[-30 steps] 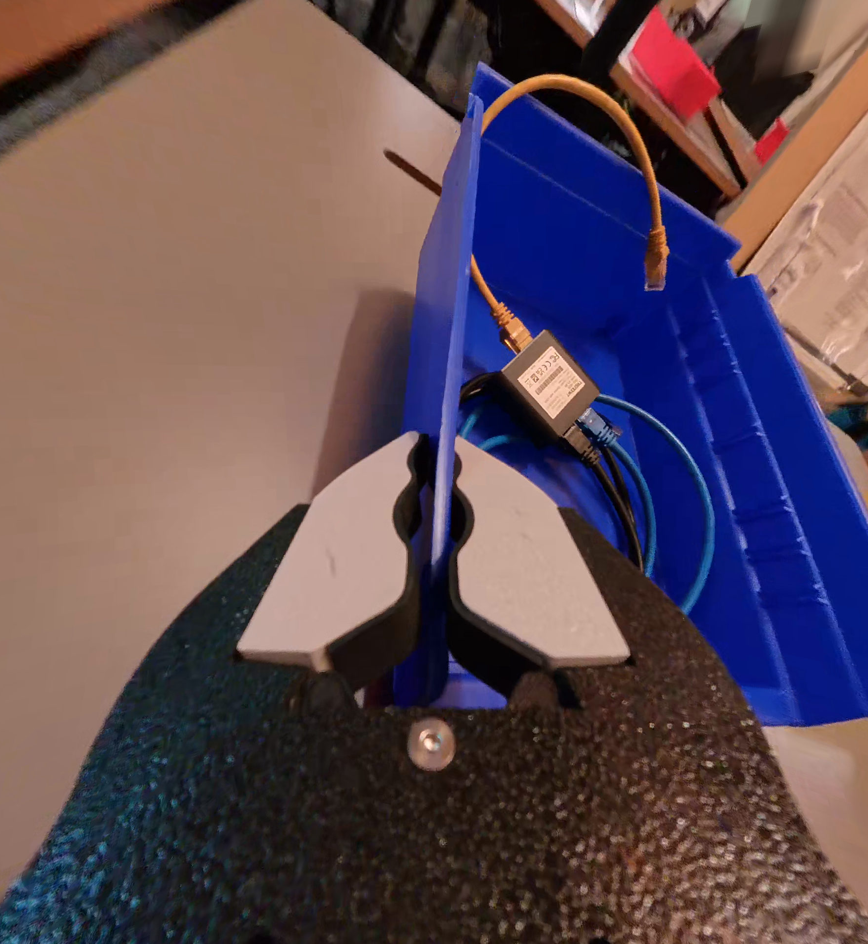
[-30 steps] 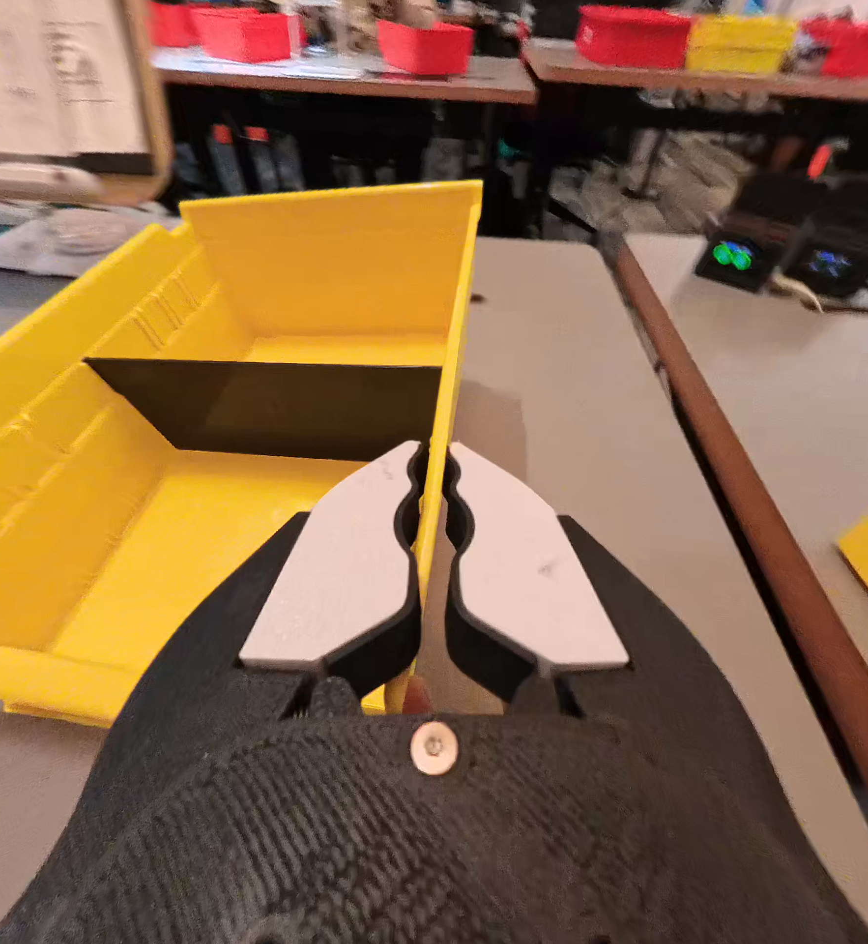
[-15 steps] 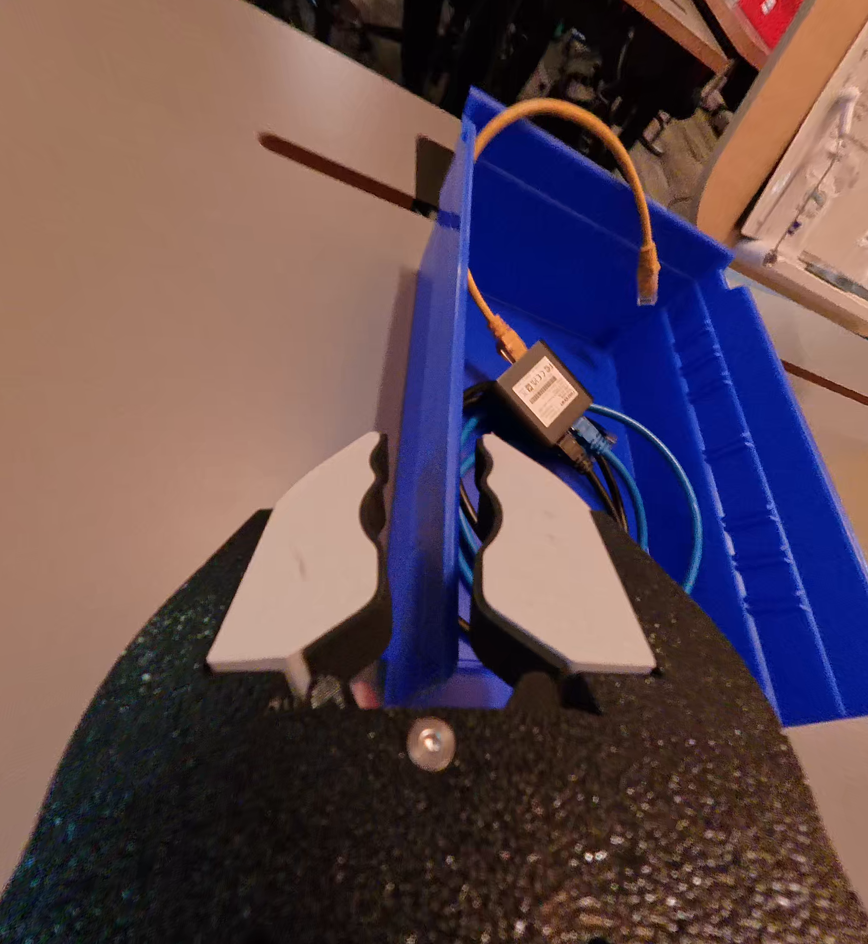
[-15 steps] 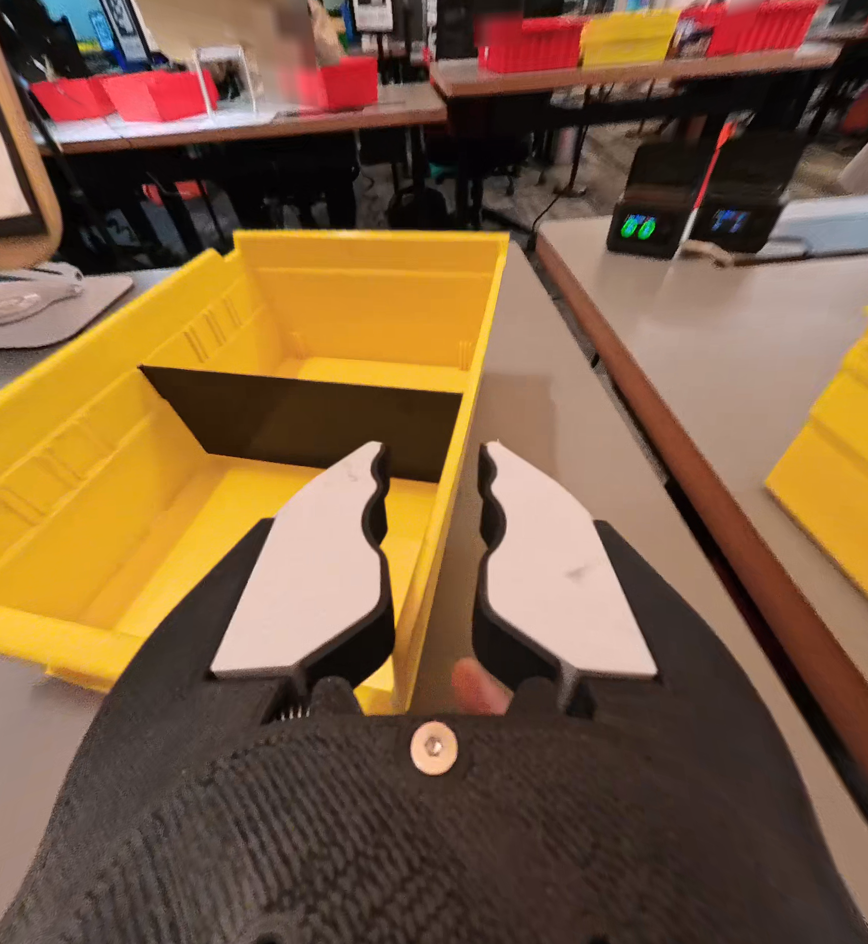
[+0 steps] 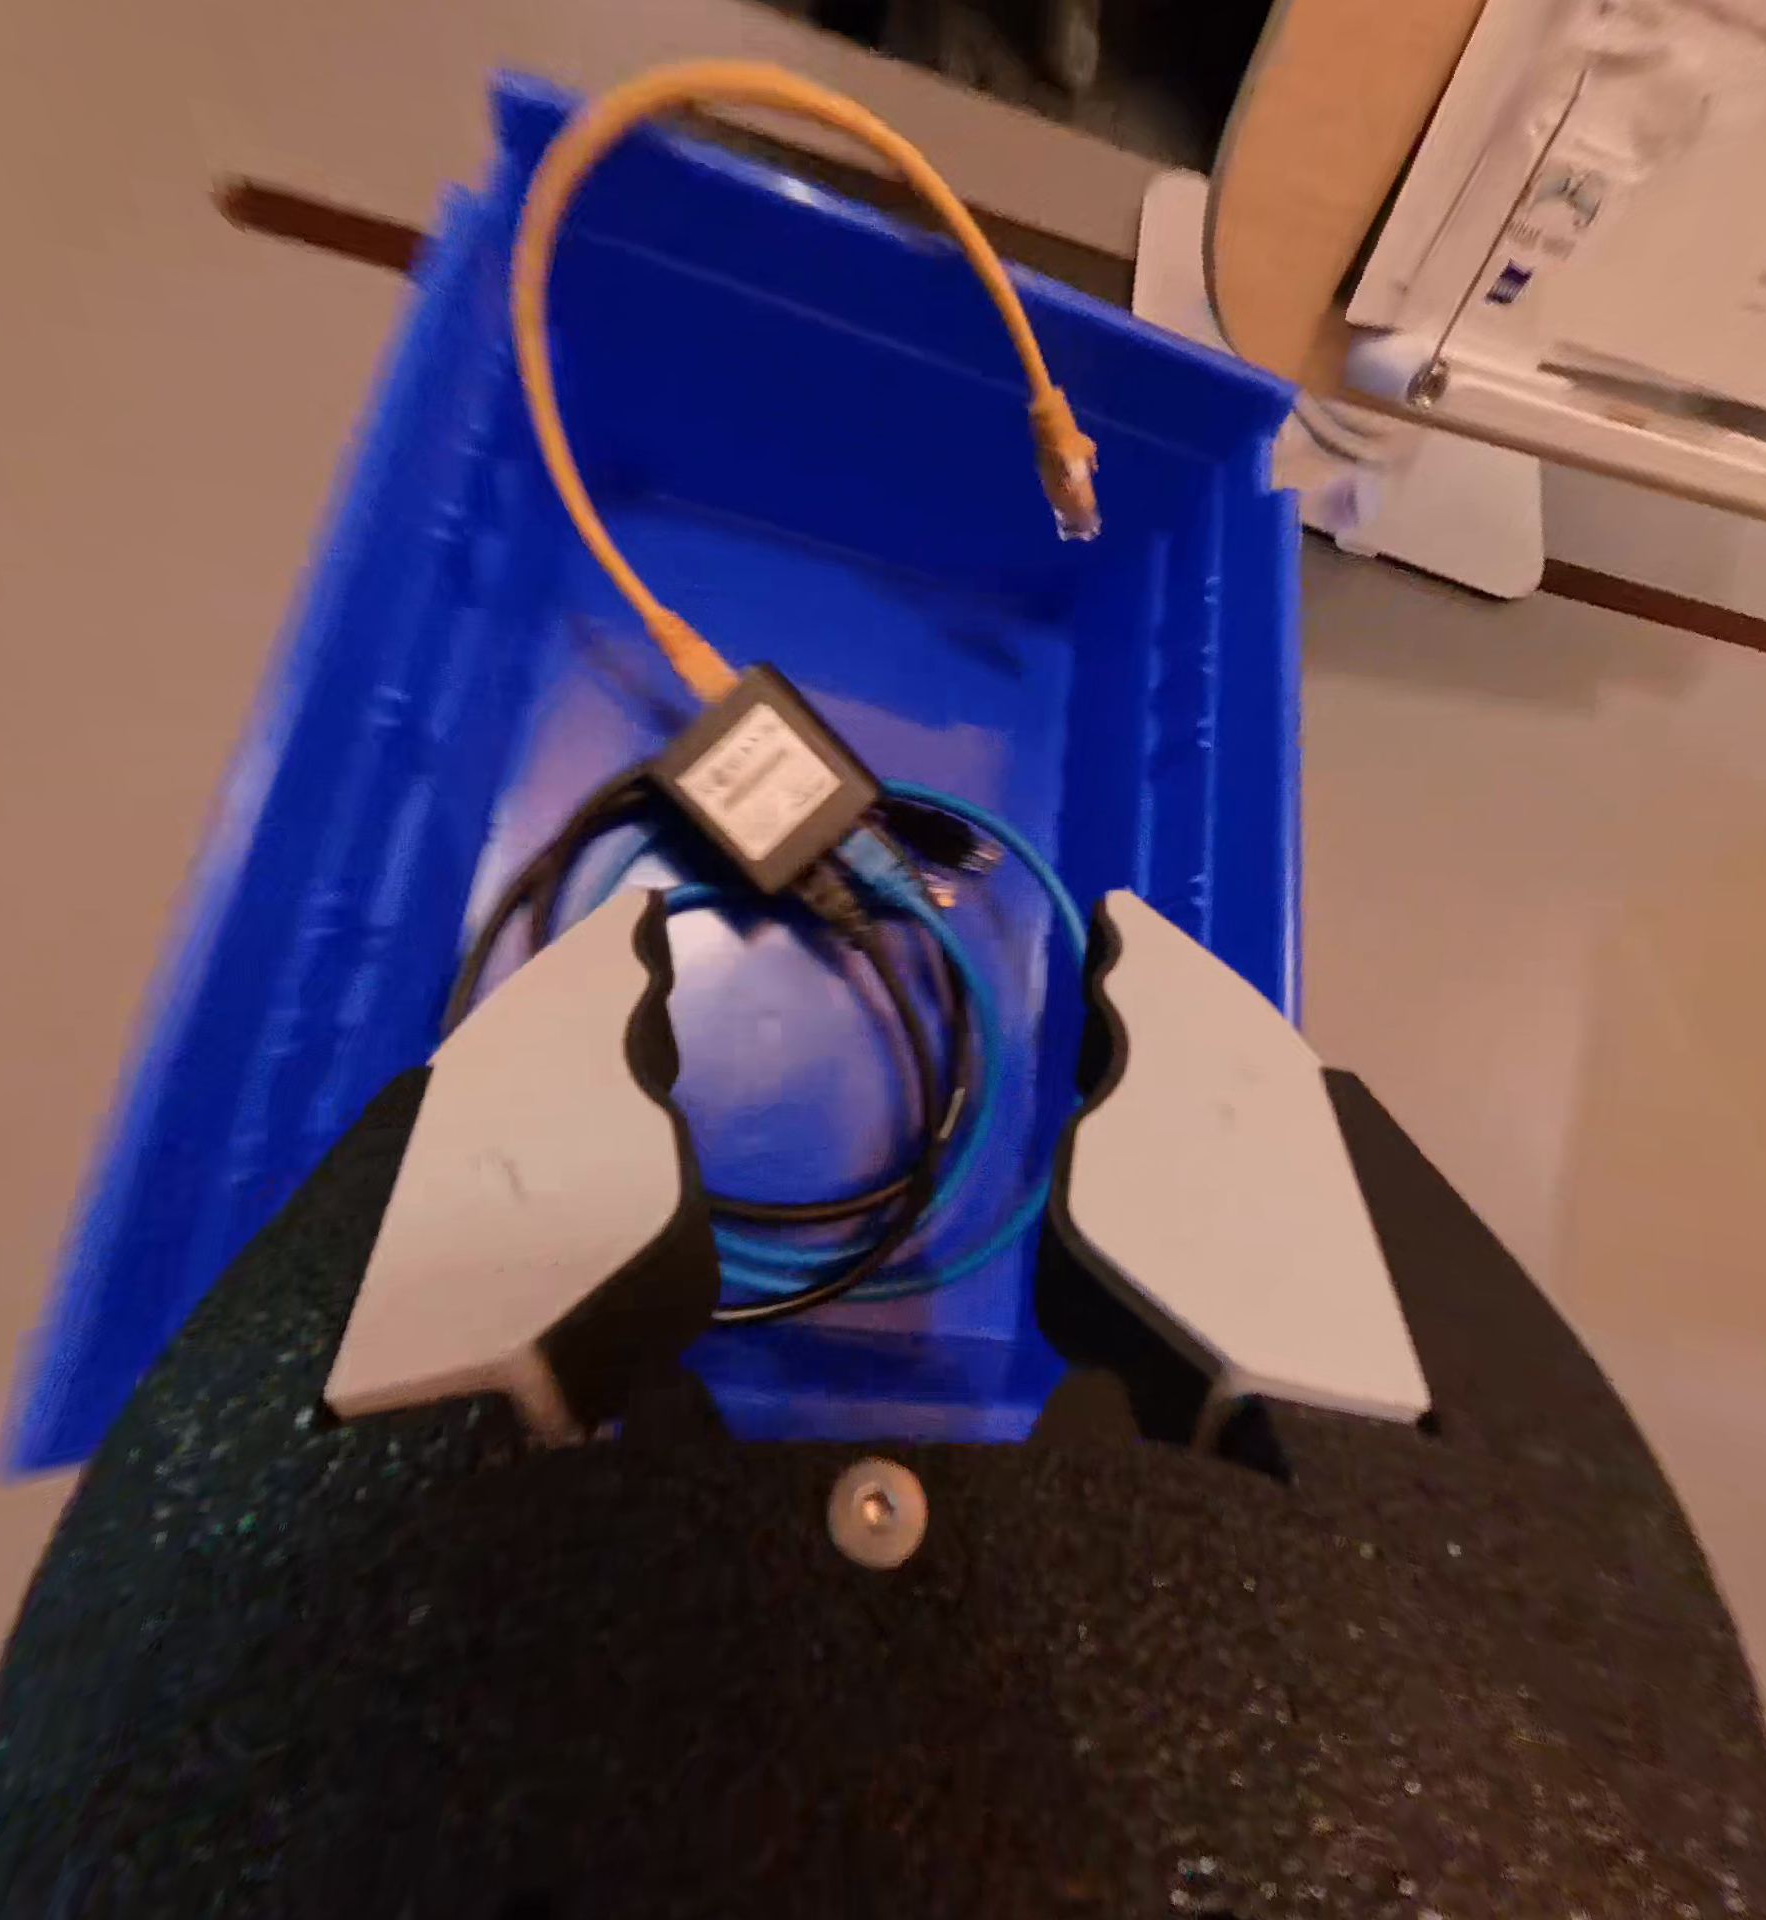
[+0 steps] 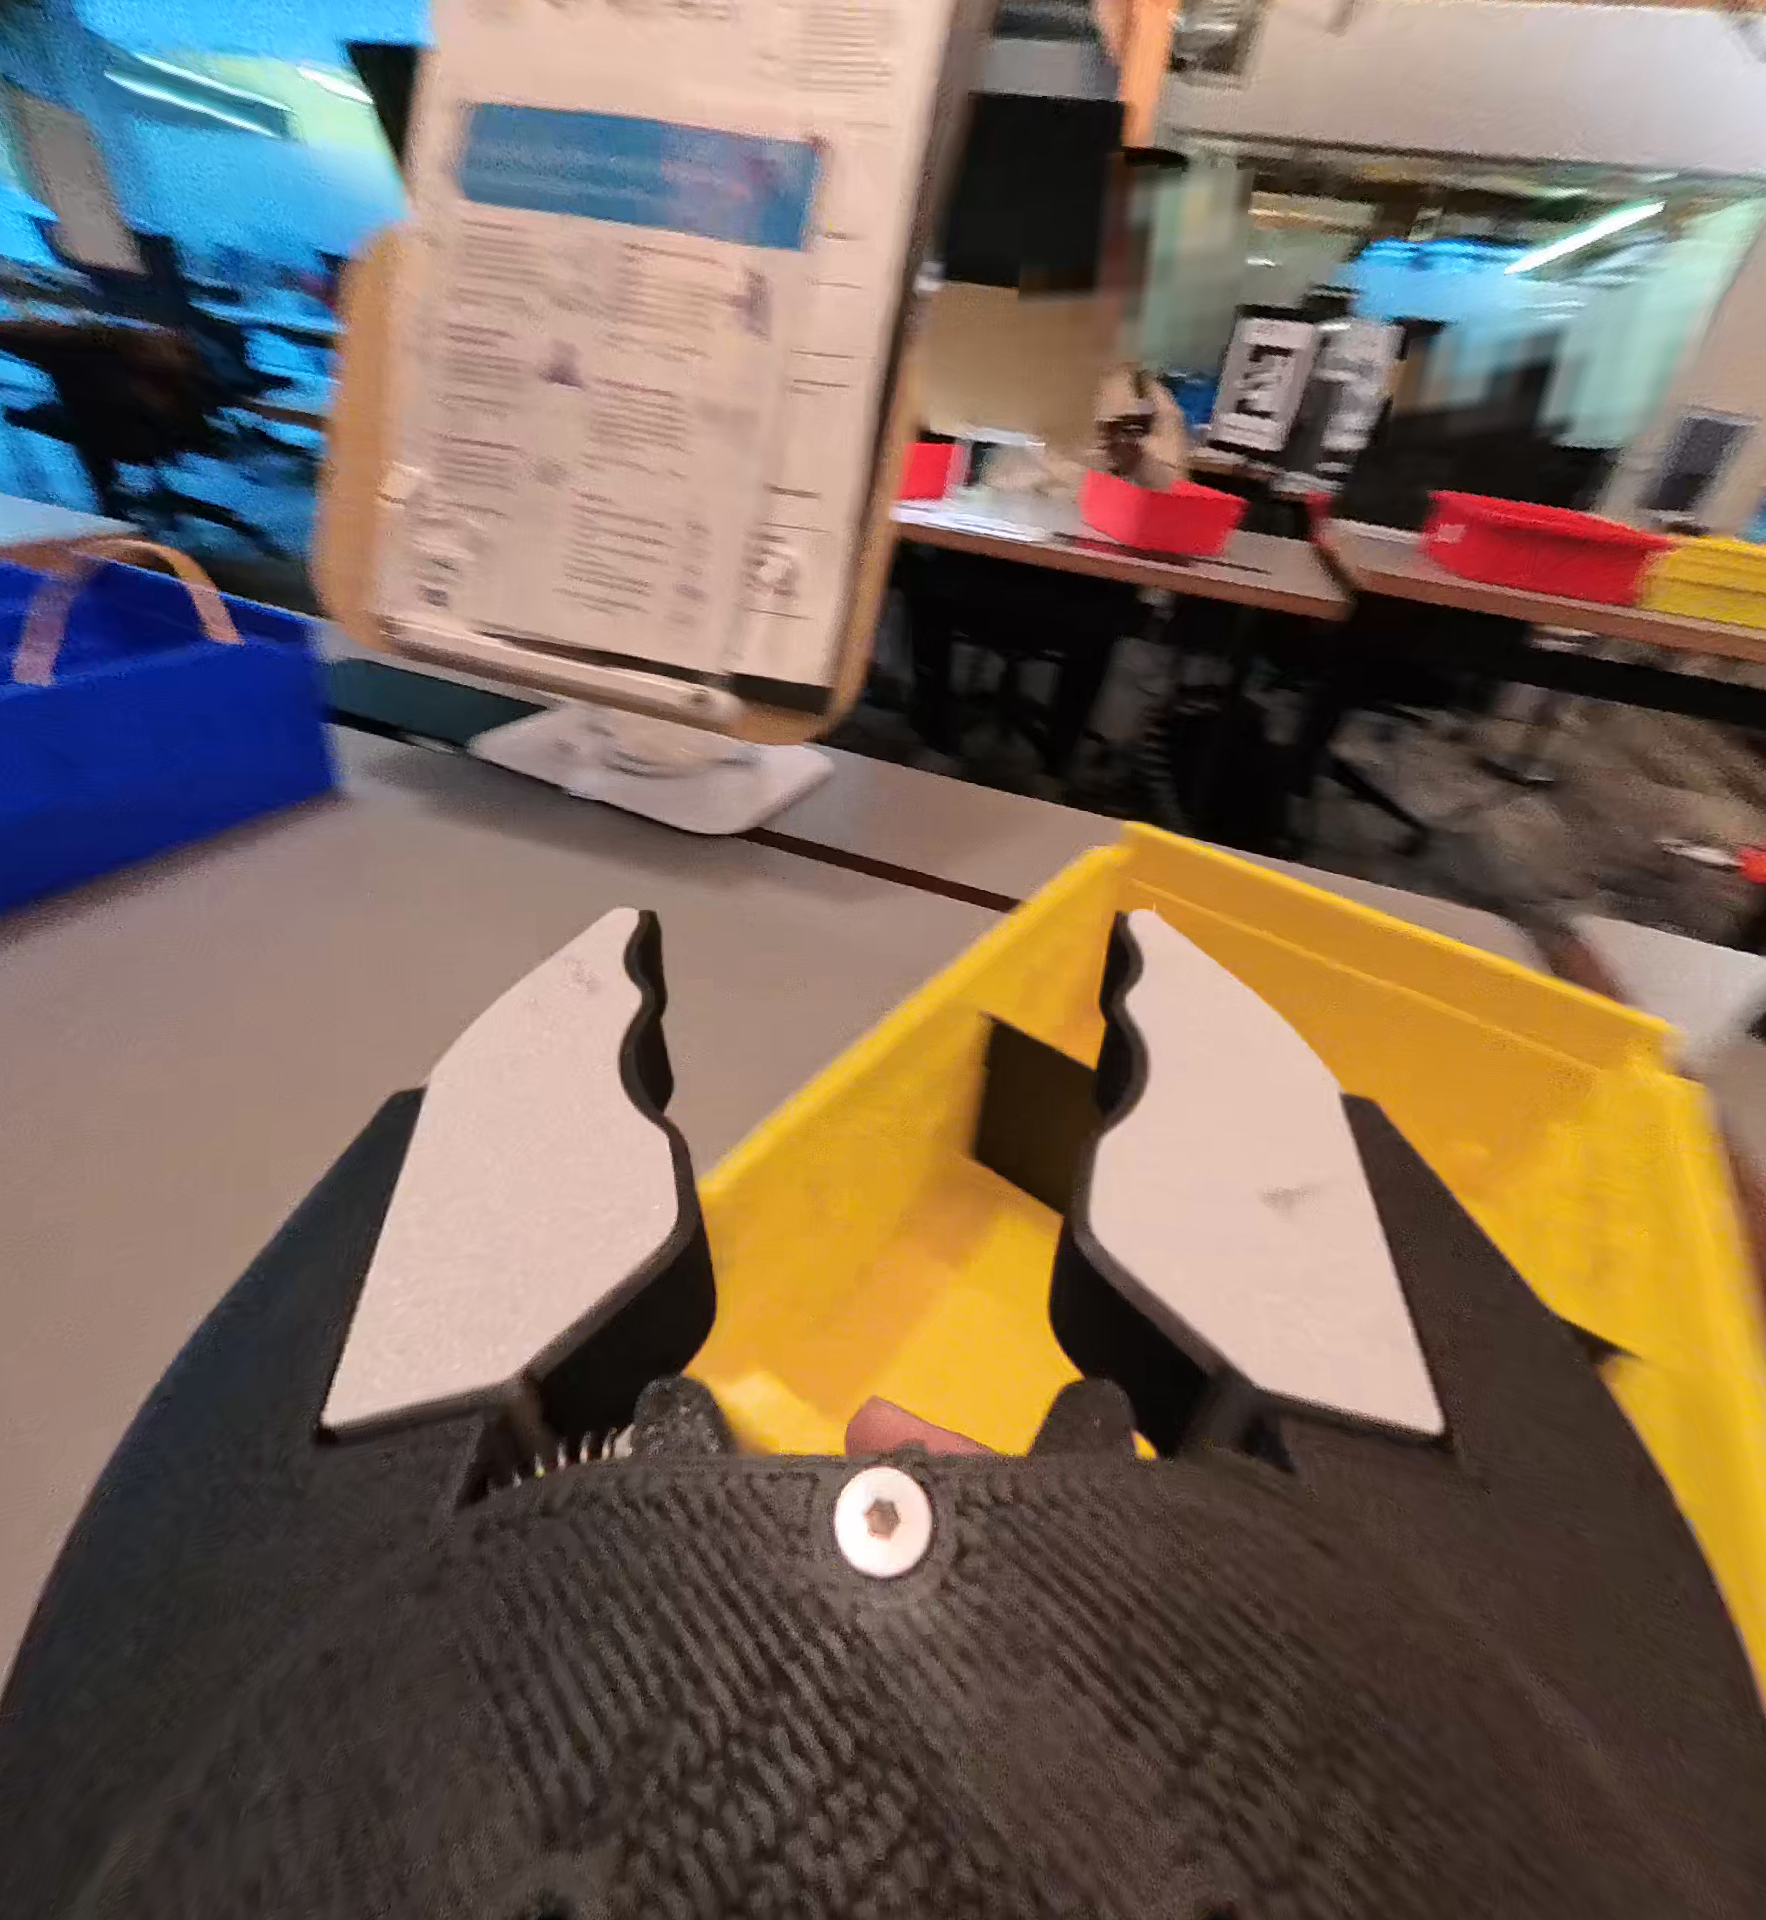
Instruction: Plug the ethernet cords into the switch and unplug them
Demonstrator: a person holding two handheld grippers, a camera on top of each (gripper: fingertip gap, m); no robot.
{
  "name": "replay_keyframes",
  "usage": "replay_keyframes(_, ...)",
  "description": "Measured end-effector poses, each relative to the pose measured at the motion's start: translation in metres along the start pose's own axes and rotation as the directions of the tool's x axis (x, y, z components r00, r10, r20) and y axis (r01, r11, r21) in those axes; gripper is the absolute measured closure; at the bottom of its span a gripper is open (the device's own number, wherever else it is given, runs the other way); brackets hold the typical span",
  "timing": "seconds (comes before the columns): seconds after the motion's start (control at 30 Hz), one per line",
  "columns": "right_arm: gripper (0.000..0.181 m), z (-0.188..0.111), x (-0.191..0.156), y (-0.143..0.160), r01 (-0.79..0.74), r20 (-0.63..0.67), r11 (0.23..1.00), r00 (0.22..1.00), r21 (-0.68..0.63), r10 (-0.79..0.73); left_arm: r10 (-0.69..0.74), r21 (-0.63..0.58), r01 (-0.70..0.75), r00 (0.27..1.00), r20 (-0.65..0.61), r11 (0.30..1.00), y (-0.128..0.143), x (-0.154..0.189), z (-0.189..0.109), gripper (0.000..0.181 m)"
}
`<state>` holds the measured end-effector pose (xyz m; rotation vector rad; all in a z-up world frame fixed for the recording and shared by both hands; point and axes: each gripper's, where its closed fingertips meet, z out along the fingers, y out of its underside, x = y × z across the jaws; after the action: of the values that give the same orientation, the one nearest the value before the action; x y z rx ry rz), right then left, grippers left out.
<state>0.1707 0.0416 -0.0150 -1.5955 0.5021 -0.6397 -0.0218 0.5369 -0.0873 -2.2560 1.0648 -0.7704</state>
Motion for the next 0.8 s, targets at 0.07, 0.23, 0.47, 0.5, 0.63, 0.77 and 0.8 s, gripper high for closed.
replay_keyframes(0.07,0.1,0.01,-0.033,0.004,-0.028,0.111,0.999,0.993,-0.016,0.029,-0.085,-0.076,0.084,0.996,-0.015,0.994,0.006,0.009,0.03,0.106)
replay_keyframes(0.23,0.102,0.018,-0.069,0.013,0.069,0.203,0.996,0.977,-0.049,-0.058,-0.315,-0.116,0.328,0.941,0.122,0.937,0.012,-0.012,0.084,0.102)
replay_keyframes(0.47,0.106,0.022,-0.07,0.023,-0.009,0.242,0.998,0.97,-0.063,0.024,-0.375,-0.132,0.428,0.877,0.299,0.894,0.017,-0.032,0.099,0.094)
replay_keyframes(0.5,0.106,0.023,-0.069,0.024,-0.023,0.244,0.998,0.969,-0.065,0.038,-0.363,-0.137,0.424,0.872,0.329,0.895,0.02,-0.036,0.099,0.094)
replay_keyframes(0.63,0.108,0.025,-0.065,0.031,-0.046,0.241,0.996,0.968,-0.079,0.064,-0.385,-0.129,0.443,0.865,0.32,0.887,0.023,-0.039,0.103,0.095)
replay_keyframes(0.77,0.109,0.027,-0.065,0.037,-0.058,0.245,0.994,0.966,-0.096,0.08,-0.369,-0.139,0.431,0.869,0.33,0.892,0.026,-0.041,0.109,0.102)
replay_keyframes(0.8,0.109,0.027,-0.065,0.038,-0.057,0.247,0.993,0.966,-0.099,0.08,-0.366,-0.137,0.43,0.868,0.336,0.892,0.026,-0.041,0.11,0.102)
